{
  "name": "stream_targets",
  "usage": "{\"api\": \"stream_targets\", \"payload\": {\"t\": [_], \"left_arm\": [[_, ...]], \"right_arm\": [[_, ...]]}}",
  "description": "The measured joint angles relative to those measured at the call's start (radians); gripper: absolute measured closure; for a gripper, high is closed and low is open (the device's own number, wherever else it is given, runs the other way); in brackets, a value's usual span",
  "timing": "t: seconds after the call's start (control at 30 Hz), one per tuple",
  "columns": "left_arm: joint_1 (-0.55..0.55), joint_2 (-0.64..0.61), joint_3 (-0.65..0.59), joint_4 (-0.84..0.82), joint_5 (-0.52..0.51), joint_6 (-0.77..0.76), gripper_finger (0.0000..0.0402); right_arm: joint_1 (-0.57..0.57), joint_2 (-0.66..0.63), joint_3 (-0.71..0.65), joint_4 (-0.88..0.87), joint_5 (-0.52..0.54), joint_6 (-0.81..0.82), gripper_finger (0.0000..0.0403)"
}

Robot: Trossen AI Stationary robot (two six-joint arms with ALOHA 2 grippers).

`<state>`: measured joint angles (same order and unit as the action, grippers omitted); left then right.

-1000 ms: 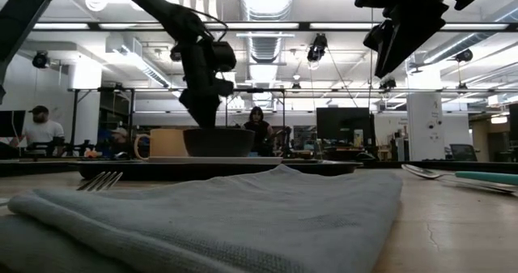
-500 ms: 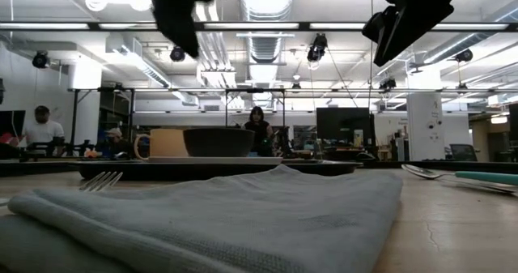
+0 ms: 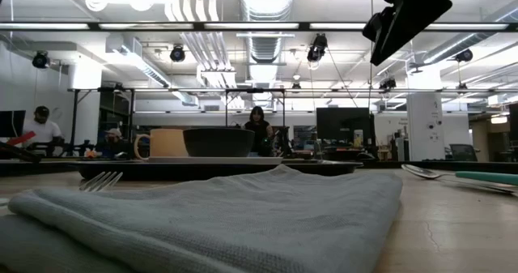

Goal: Set up tray
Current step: Put the napkin to the right of the plate on the serving tray

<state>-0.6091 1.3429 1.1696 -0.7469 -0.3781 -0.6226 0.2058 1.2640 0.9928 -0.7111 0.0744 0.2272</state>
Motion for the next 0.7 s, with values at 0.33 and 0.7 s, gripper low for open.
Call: {"api": "stream_targets", "payload": {"t": [0.33,0.7], "left_arm": [[-0.045,0.143,0.010,0.012,-0.037,-0.104,0.0300],[-0.047,0.145,0.010,0.012,-0.049,-0.137,0.0300]], "right_arm": [[0.221,0.178,0.039,0.225,0.204,0.268,0.0246],[0.355,0.638,0.431,0.206,0.302,0.485,0.0256]]}}
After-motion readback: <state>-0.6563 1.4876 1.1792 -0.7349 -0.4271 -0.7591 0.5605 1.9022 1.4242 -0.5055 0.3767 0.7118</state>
